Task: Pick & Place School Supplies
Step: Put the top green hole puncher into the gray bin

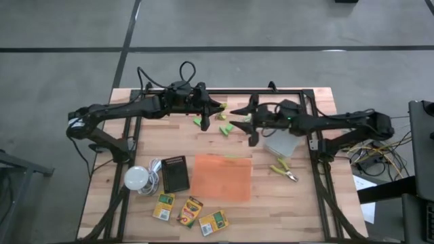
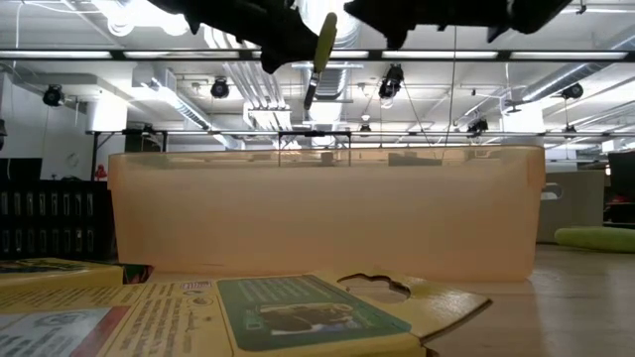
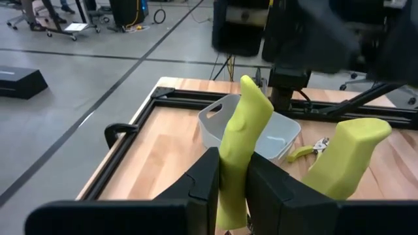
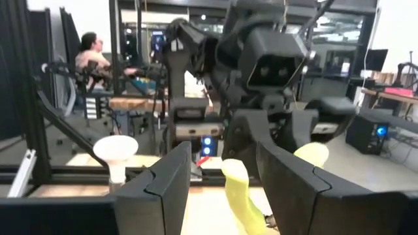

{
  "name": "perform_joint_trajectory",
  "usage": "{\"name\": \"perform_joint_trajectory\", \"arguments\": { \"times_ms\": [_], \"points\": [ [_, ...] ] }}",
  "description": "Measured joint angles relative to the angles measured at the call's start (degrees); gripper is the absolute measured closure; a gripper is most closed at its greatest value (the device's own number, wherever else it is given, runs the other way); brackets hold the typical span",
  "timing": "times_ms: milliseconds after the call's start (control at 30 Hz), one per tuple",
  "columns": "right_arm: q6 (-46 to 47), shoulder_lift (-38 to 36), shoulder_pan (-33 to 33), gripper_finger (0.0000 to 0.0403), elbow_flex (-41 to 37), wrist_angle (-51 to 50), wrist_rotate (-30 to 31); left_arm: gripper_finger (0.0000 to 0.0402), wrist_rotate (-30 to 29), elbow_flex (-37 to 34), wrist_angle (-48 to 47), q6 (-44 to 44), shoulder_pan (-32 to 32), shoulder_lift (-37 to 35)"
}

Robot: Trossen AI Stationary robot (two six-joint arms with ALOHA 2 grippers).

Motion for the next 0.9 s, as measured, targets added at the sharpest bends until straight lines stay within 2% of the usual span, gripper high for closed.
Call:
{"name": "perform_joint_trajectory", "arguments": {
  "times_ms": [267, 467, 633, 900],
  "points": [
    [-0.2, 5.8, 0.0, 0.0234, 2.6, 0.1, 0.0, 0.034, 0.0, 0.0, 0.0, 1.8, 0.2, -0.1],
    [-0.1, 6.9, 0.0, 0.024, 3.2, 0.2, 0.0, 0.034, 0.0, 0.0, 0.0, 1.8, 0.3, -0.1],
    [-0.4, 6.8, 0.0, 0.0272, 3.6, 0.1, 0.1, 0.034, 0.2, 0.0, 0.0, 1.8, 0.3, -0.1],
    [-0.8, 6.8, 0.0, 0.0348, 3.7, -1.5, 0.6, 0.034, 0.3, 0.0, -0.5, 1.8, 0.3, 0.0]
  ]
}}
